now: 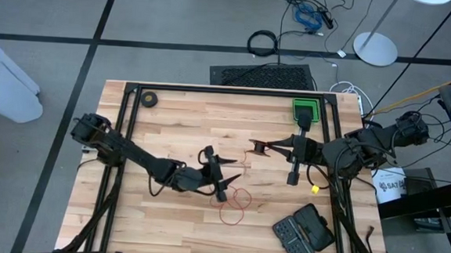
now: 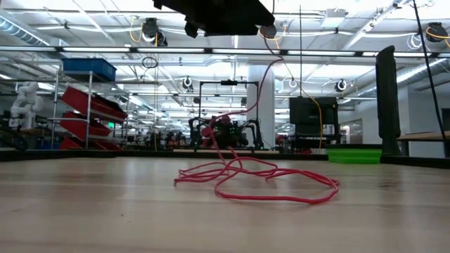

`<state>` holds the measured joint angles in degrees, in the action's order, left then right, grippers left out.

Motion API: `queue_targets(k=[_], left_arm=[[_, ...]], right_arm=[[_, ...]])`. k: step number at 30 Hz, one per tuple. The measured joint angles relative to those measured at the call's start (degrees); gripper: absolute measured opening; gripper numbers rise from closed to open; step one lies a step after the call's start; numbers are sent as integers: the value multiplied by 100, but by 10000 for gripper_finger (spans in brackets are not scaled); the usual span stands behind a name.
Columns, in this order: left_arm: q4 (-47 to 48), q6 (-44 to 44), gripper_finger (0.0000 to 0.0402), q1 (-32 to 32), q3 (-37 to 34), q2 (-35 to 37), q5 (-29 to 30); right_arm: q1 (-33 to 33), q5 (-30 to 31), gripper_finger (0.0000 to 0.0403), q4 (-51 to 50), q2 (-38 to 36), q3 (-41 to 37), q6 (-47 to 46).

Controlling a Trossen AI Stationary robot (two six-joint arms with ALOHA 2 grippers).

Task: Coil cords
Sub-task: Coil the red wire into the spool

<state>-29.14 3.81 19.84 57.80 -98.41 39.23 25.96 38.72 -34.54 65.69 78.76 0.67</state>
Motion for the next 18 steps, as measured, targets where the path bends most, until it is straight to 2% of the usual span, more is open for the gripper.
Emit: queue_targets(k=[6, 11, 18], left_arm=[[-166, -10, 227, -83, 0, 6, 127], [-188, -161, 227, -278, 0, 6, -396], [-214, -194, 227, -397, 0, -23, -468]], right_arm=[[0, 0, 0, 0, 0, 0, 0], [0, 2, 0, 0, 0, 0, 0], [0, 2, 0, 0, 0, 0, 0]])
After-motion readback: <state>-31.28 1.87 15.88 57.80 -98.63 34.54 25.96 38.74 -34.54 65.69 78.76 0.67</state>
